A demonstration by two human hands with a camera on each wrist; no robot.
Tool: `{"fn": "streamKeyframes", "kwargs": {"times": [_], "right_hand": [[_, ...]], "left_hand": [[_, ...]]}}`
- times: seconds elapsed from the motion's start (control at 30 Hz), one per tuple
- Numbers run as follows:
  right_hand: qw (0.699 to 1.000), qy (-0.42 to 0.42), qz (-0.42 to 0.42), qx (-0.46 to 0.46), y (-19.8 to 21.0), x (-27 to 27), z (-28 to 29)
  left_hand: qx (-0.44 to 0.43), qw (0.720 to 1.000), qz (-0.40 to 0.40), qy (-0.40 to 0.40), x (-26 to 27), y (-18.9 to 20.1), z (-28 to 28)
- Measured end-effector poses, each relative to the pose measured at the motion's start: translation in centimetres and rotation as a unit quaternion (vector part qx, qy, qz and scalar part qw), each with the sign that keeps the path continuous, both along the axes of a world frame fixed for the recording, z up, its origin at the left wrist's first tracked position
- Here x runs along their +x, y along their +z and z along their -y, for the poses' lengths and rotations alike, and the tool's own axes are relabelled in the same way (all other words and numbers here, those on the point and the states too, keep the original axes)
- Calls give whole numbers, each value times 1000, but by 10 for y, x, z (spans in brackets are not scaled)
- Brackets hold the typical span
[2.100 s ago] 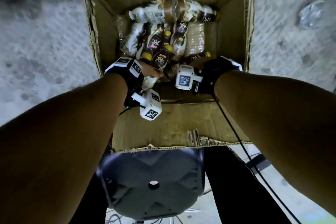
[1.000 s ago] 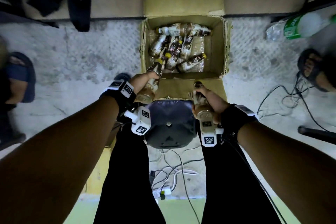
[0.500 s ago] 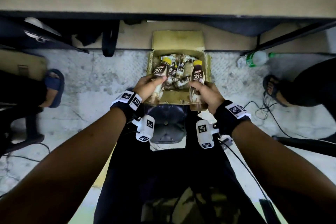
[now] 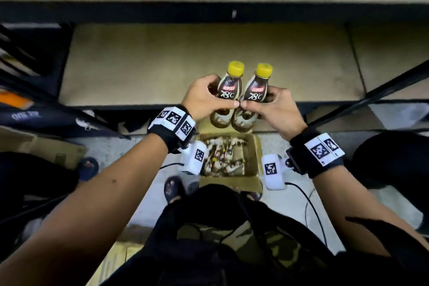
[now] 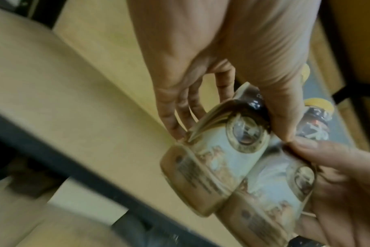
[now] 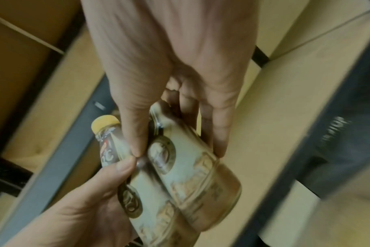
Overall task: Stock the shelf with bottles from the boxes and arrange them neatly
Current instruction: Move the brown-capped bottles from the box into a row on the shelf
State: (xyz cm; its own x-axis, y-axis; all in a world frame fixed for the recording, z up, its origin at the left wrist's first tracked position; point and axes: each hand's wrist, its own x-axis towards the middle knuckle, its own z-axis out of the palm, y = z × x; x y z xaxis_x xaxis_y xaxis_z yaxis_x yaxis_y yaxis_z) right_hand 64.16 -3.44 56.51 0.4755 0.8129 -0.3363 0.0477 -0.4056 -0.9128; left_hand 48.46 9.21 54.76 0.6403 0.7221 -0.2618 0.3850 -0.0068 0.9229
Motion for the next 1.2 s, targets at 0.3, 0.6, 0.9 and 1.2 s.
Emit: {"fn": "streamKeyframes", "kwargs": {"times": [0.3,0.6,0.9,1.2], "right_hand": [[974,47,125,182,134,34,-58],[952,53,144,263,193,52,-107],[955,96,166,226,185,63,-121],[938,135,263,179,217,71,-122]], "left_hand": [[142,978,150,19,29,134,-56],[186,958,216,33,46,192,-98],[183,960,205,56,55,179,-104],[250,959,137,-8,53,226,-105]]}}
